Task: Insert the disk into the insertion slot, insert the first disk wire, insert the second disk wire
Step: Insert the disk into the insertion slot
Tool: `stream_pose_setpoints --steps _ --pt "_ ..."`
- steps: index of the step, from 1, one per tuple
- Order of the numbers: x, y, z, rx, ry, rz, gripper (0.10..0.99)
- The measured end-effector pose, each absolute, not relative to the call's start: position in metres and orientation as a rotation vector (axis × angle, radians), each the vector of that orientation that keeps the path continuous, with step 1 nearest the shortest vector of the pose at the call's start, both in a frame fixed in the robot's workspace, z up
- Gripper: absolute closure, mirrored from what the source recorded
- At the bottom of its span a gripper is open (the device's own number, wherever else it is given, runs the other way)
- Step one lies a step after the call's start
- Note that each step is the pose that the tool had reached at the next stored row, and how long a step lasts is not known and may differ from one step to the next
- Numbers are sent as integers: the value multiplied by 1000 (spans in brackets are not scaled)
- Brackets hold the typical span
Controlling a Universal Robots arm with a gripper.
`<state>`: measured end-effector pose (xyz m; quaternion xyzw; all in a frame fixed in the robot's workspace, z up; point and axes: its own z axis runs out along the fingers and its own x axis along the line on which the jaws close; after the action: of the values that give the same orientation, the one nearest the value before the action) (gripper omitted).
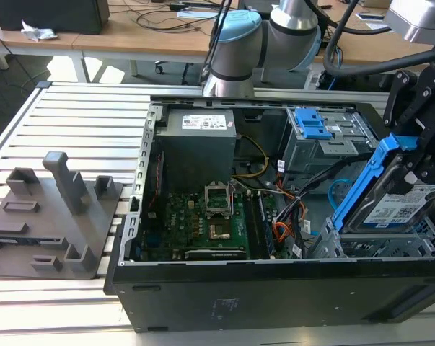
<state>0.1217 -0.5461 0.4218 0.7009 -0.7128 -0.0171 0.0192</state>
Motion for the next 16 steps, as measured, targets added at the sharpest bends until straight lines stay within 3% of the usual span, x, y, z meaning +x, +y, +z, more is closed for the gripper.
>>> stream_pose_setpoints --steps 16 --pt "122 -546 398 2174 -2211 -56 722"
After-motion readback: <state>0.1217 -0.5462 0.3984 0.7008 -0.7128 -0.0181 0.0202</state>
